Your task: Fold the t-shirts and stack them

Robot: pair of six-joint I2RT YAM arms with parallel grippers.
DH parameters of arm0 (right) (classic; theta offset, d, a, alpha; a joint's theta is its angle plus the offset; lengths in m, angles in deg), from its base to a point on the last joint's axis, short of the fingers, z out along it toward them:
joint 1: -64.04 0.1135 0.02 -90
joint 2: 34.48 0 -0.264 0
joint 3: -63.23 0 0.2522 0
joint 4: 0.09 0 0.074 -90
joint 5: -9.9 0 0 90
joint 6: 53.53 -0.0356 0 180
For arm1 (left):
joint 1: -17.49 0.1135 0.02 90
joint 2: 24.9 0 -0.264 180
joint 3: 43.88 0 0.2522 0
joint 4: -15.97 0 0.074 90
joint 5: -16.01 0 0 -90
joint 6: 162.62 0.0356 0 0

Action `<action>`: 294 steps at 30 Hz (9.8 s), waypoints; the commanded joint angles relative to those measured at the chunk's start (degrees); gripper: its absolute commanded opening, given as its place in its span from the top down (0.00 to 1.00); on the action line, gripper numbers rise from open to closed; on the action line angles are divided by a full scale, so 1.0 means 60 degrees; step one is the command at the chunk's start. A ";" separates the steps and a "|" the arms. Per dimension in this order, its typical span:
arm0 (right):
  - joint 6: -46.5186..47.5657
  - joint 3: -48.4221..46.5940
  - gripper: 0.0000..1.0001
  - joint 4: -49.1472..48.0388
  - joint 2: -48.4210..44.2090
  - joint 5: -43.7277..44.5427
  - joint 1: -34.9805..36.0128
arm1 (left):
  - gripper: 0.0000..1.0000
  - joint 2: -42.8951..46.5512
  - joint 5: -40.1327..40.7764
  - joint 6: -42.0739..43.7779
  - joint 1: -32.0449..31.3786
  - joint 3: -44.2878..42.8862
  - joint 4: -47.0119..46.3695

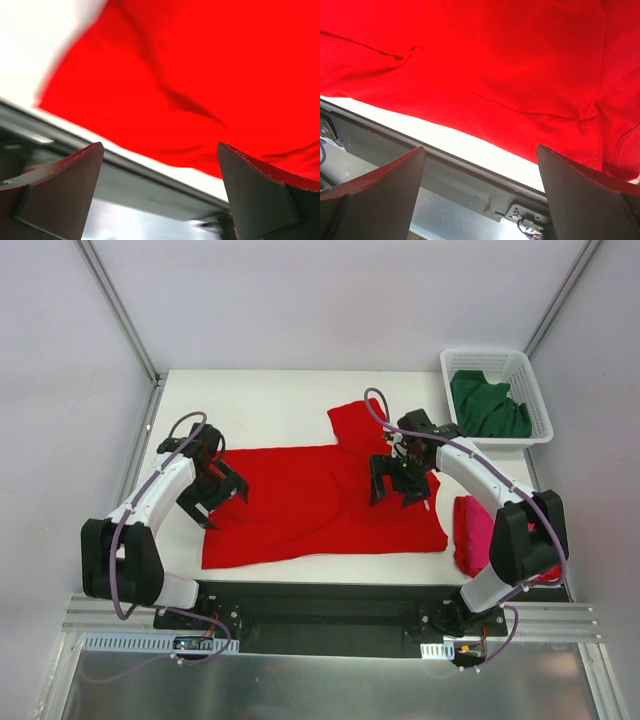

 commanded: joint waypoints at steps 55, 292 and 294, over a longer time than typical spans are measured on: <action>0.0169 -0.0284 0.04 0.0137 0.0302 -0.0511 -0.0051 | 0.67 -0.0603 -0.0908 -0.3015 0.2270 0.2366 -0.1973; 0.0374 -0.0035 0.04 0.0284 0.1210 -0.0556 -0.0095 | 1.00 -0.4456 -0.2475 -0.6793 -0.2960 -0.2379 -0.2266; 0.0374 -0.0065 0.04 0.0298 0.1254 -0.0599 -0.0109 | 1.00 -0.4441 -0.2476 -0.6779 -0.2975 -0.2569 -0.2266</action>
